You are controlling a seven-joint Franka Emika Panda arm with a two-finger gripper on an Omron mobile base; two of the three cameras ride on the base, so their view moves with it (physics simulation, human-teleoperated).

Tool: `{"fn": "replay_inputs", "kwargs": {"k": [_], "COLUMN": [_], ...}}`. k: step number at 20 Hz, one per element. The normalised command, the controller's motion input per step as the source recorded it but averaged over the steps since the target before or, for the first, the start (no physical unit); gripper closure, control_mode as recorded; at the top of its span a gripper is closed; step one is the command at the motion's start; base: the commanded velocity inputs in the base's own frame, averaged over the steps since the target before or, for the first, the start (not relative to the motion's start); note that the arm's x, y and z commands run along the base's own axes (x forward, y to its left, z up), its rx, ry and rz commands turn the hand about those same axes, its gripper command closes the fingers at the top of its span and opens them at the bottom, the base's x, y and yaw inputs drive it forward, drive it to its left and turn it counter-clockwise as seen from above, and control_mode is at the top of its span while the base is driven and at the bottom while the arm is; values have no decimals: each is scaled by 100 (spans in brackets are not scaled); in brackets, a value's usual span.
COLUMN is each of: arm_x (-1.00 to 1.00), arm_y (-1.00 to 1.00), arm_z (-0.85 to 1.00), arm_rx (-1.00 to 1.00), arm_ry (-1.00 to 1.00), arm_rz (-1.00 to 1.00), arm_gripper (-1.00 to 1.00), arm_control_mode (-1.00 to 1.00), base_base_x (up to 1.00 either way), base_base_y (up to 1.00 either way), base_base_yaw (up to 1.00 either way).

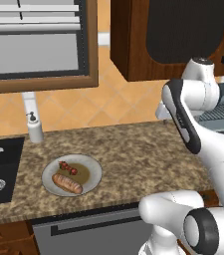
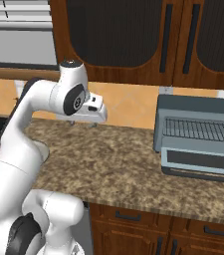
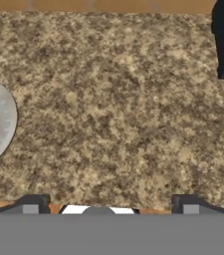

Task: Pick up the kebab skewer and baguette bread, and place them inside the toaster oven. Close the toaster oven door and start by setting the timer.

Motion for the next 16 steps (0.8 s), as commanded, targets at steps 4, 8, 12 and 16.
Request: {"fn": "replay_inputs", "kwargs": {"k": [4, 8, 12, 16], "arm_x": [-1, 0, 1, 10], "arm_y": [-100, -99, -91, -88], "arm_z": [-3, -12, -11, -12], "arm_rx": [8, 5, 3, 3], "arm_ry": [0, -1, 0, -1], "arm_rz": [0, 0, 0, 0], "arm_gripper": [-100, -100, -100, -100], "arm_control_mode": [-100, -100, -100, -100], "base_base_x": [0, 0, 0, 0], "base_base_y": [0, 0, 0, 0], "base_base_yaw": [0, 0, 0, 0]}}
